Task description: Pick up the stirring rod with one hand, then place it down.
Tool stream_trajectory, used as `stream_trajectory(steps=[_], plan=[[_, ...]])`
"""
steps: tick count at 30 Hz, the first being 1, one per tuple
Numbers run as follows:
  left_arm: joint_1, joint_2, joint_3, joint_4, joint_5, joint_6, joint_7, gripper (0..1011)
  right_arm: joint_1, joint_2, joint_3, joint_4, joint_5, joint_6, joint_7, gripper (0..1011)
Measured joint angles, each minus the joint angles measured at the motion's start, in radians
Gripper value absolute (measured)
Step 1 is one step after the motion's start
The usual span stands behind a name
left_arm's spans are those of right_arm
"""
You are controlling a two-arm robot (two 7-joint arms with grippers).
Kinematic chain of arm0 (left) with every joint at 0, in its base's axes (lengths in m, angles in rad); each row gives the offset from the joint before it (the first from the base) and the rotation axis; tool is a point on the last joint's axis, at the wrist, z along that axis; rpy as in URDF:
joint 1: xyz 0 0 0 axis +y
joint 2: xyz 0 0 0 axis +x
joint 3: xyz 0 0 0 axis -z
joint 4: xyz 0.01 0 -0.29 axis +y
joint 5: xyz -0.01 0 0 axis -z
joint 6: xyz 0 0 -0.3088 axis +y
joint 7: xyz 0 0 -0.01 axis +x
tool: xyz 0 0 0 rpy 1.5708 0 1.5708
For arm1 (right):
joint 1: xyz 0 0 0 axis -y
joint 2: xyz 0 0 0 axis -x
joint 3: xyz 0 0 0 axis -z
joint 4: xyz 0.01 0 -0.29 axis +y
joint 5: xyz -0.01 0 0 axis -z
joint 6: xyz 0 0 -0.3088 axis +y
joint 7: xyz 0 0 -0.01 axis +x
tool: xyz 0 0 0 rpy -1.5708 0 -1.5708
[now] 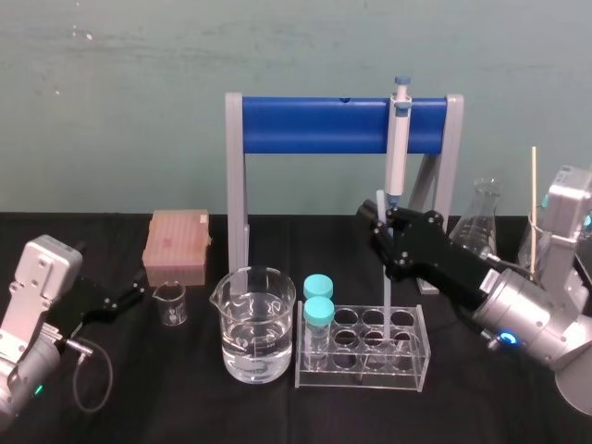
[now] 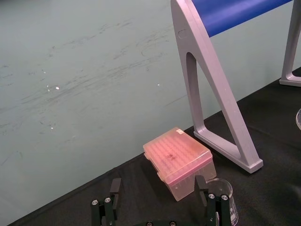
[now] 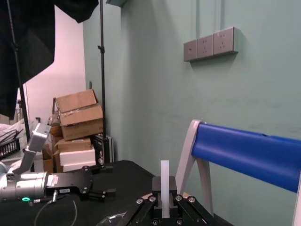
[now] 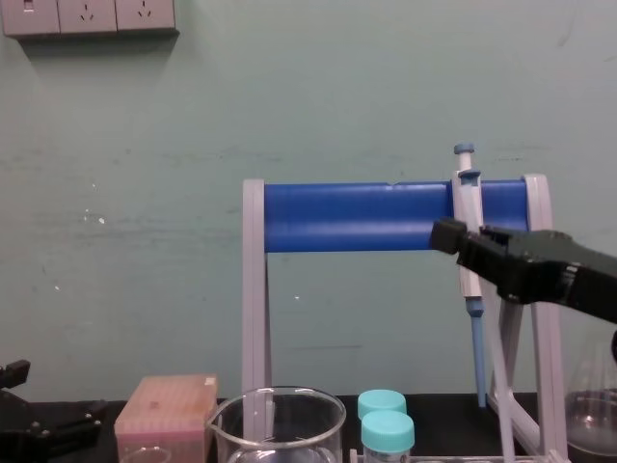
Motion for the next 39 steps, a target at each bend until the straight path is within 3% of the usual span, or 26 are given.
stream_trajectory(steps=[16,39], plan=[[0.000,0.000,0.000,0.000,0.000,0.000,0.000,1000,0.089,-0.054,-0.052,0.148,-0.016,-0.011,0.030,65],[0.000,0.000,0.000,0.000,0.000,0.000,0.000,1000,0.103,-0.077,-0.088,0.232,-0.052,0.034,0.008,65]])
